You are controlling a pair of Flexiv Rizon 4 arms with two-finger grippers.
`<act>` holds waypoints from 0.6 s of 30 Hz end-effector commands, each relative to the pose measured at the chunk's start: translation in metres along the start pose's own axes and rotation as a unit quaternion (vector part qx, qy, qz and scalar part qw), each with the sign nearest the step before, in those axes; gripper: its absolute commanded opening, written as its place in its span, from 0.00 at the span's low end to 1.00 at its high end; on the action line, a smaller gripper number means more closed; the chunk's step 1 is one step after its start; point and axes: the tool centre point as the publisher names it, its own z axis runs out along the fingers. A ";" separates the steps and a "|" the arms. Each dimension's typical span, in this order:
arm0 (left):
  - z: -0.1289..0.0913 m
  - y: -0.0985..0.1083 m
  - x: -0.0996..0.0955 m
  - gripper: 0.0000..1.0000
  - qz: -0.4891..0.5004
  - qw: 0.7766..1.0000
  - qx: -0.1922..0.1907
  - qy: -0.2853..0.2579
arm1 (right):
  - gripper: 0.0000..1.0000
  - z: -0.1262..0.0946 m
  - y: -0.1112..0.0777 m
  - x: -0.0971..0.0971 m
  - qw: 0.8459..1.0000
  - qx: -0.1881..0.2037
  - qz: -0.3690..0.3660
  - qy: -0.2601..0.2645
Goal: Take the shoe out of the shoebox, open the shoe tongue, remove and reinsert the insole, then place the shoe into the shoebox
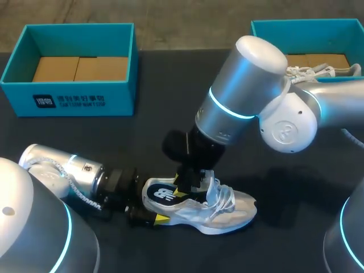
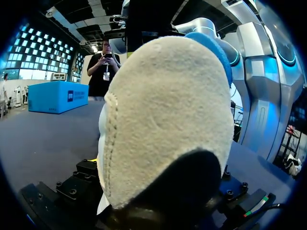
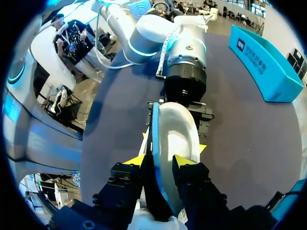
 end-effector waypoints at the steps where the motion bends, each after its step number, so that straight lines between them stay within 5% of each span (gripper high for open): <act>1: -0.002 0.003 -0.001 0.00 0.000 1.000 -0.001 -0.001 | 0.35 0.006 -0.003 -0.002 1.000 -0.006 0.001 -0.002; 18: -0.002 0.003 -0.001 0.00 0.000 1.000 -0.001 -0.001 | 0.31 0.016 -0.006 0.004 1.000 -0.010 0.013 0.009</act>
